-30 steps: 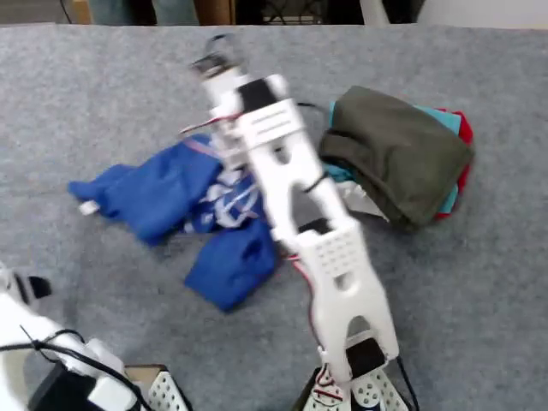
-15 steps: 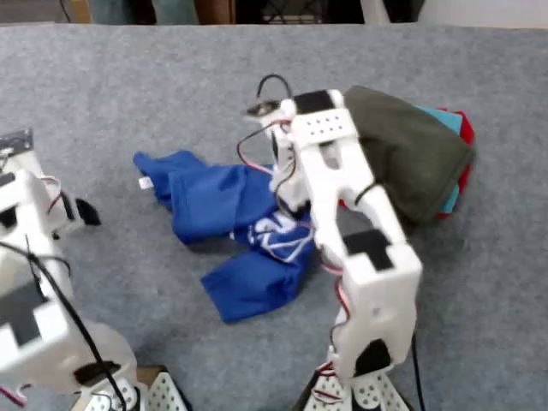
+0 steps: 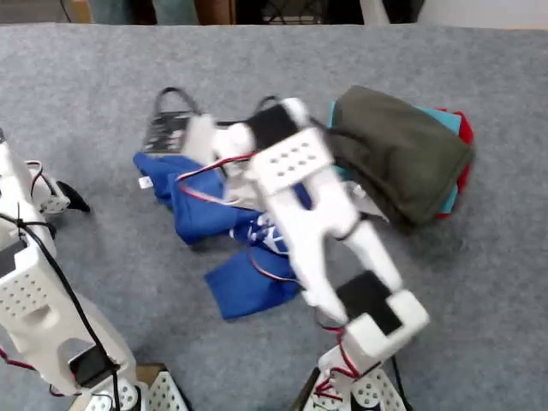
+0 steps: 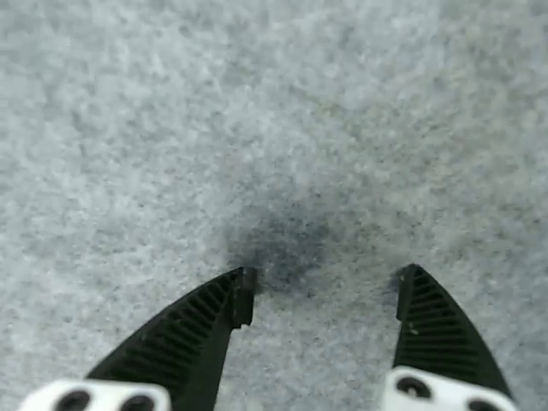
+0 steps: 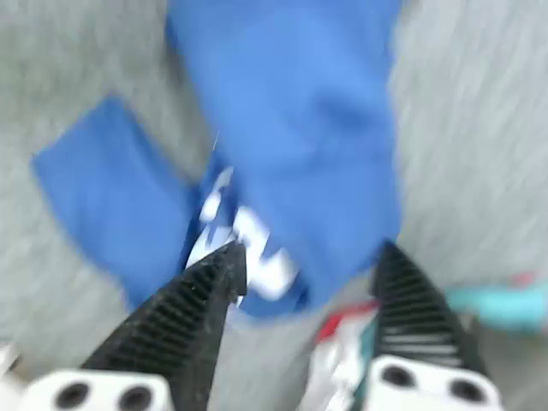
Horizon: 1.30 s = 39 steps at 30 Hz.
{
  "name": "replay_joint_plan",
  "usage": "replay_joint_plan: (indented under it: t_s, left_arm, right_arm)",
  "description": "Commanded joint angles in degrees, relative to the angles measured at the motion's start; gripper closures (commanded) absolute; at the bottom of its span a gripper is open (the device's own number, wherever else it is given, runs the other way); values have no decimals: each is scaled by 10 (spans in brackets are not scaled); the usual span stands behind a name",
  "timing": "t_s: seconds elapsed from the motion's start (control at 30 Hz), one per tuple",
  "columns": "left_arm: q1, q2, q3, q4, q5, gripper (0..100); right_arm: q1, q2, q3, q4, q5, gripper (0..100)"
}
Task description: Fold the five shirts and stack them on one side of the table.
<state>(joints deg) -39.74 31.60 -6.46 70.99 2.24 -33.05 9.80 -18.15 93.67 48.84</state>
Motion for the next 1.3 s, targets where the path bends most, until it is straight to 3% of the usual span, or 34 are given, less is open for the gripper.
replay_joint_plan:
  t_s: [0.0,0.13,0.33,0.57,1.27]
  left_arm:
    - [-21,11,-44,0,10,712]
    - [-21,11,-47,0,9,712]
    - [-21,11,-47,-2,7,712]
    - [-21,11,-47,-4,7,712]
    - [-22,11,-47,-4,7,712]
  right_arm:
    - [-35,81,-80,-76,4,865]
    - [-54,207,-207,-81,4,900]
    - [-56,386,-431,-46,8,786]
    - [-69,534,-644,76,61,791]
    - [-97,600,-667,4,70,802]
